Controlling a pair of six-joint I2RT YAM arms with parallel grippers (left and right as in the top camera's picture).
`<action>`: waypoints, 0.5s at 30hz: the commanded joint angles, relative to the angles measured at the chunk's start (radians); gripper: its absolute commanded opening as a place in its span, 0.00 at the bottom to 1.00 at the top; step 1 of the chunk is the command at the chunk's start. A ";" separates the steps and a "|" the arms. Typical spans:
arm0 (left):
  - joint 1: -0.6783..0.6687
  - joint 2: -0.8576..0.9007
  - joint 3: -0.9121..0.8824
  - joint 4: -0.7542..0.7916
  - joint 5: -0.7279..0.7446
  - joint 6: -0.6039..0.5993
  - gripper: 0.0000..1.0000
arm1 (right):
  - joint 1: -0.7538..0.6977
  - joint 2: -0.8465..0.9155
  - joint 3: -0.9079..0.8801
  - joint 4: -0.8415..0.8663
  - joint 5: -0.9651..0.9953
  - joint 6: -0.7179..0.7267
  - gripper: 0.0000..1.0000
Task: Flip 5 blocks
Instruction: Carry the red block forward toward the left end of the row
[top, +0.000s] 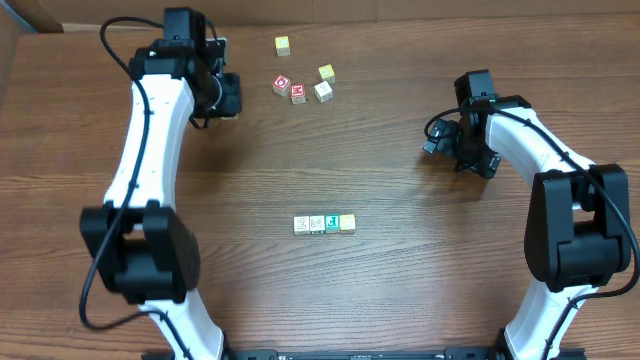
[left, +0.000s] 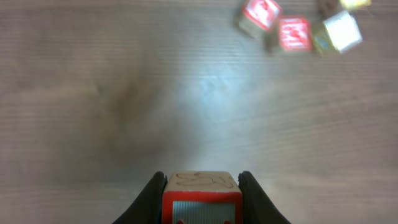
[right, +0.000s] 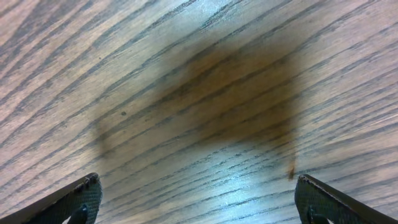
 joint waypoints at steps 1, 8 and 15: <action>-0.069 -0.106 0.024 -0.071 -0.007 -0.060 0.15 | 0.000 -0.004 -0.006 0.002 0.010 0.000 1.00; -0.180 -0.217 0.023 -0.291 -0.068 -0.150 0.14 | 0.000 -0.004 -0.006 0.002 0.010 0.001 1.00; -0.235 -0.238 -0.009 -0.484 -0.105 -0.251 0.09 | 0.000 -0.004 -0.006 0.002 0.010 0.000 1.00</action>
